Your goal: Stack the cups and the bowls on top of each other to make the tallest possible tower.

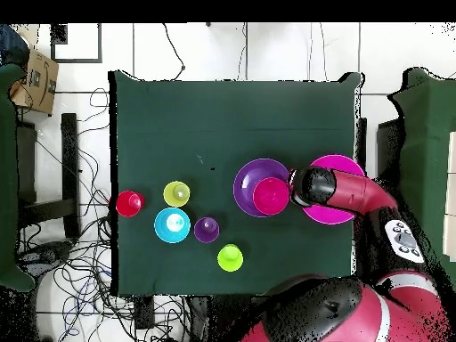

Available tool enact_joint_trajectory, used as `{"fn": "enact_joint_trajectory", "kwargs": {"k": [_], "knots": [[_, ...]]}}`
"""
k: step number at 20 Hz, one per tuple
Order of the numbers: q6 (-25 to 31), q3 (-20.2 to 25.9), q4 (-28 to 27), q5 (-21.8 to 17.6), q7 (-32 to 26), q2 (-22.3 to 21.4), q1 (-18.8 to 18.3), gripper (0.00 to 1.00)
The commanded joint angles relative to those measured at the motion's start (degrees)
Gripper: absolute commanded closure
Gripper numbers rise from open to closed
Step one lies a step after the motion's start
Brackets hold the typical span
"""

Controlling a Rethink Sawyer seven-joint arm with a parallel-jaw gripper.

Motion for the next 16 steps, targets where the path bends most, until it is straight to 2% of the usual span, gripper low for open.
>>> {"fn": "enact_joint_trajectory", "kwargs": {"k": [1, 10, 14, 16], "knots": [[0.12, 1.38, 1.30, 0.66, 4.08, 0.78, 1.74, 1.00], [2.28, 1.15, 1.40, 1.01, 3.09, 0.46, 1.98, 1.00], [0.30, 1.36, 1.74, 0.78, 3.19, -0.06, 1.84, 1.00], [0.29, 1.46, 2.28, 0.65, 2.73, -1.90, 1.89, 1.00]]}}
